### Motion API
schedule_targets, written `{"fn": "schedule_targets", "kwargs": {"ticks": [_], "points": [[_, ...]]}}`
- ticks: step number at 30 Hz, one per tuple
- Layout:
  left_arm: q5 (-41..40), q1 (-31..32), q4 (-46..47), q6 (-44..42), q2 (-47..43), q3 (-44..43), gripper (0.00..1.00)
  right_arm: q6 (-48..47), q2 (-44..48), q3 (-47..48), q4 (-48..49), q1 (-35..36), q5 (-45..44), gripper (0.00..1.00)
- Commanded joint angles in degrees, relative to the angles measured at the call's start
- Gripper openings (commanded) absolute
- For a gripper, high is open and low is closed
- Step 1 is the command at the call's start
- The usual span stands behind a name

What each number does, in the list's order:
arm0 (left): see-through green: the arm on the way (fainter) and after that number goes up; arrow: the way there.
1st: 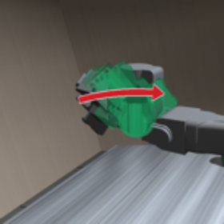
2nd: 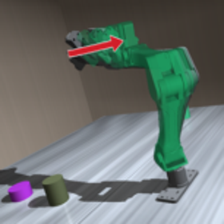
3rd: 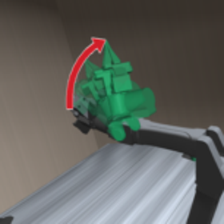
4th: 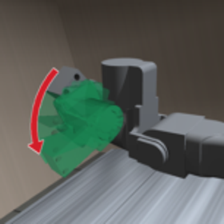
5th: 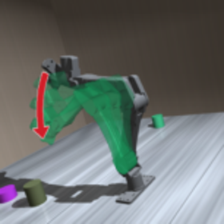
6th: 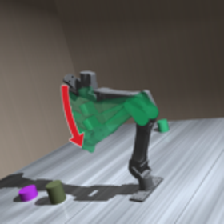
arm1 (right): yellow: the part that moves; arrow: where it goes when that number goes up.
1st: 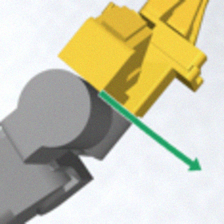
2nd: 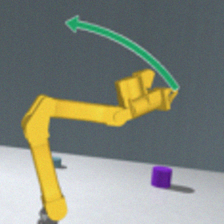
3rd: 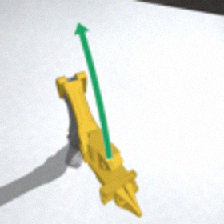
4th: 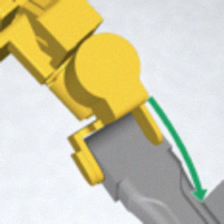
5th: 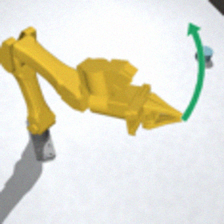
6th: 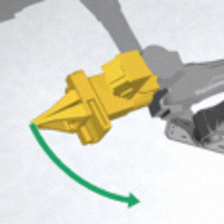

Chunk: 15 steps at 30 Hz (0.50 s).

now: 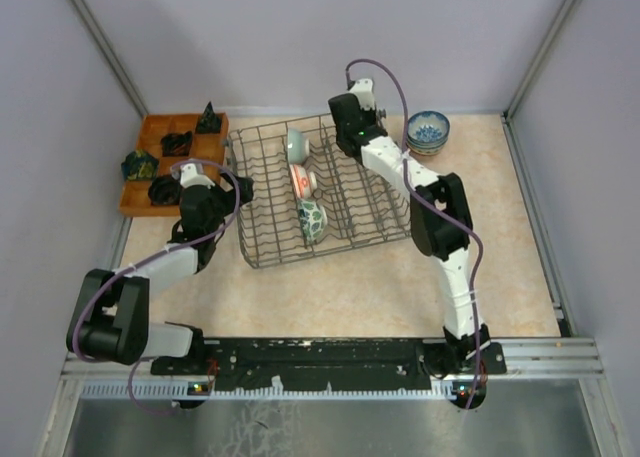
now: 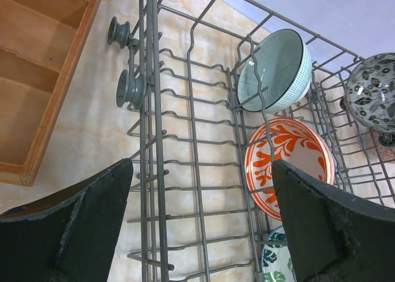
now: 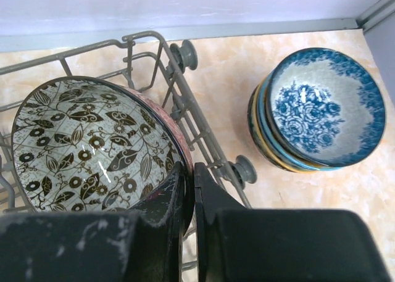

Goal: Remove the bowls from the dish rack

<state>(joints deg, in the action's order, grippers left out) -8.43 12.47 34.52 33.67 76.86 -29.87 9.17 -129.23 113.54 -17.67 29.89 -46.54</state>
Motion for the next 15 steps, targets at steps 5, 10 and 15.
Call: {"fn": "schedule_targets", "kwargs": {"ticks": [5,10,15], "points": [[-1.4,-0.5,-0.2,-0.7,-2.0,-0.1,0.99,0.2,14.6,-6.6,9.1,-0.1,-0.9,0.00],[-1.4,-0.6,-1.1,-1.0,-3.1,0.0,0.99,3.2,22.9,-15.3,11.1,-3.5,3.7,0.00],[-0.4,-0.7,-1.4,-0.7,-4.2,0.3,0.99,10.1,33.2,-25.4,12.3,-12.1,14.3,0.00]]}}
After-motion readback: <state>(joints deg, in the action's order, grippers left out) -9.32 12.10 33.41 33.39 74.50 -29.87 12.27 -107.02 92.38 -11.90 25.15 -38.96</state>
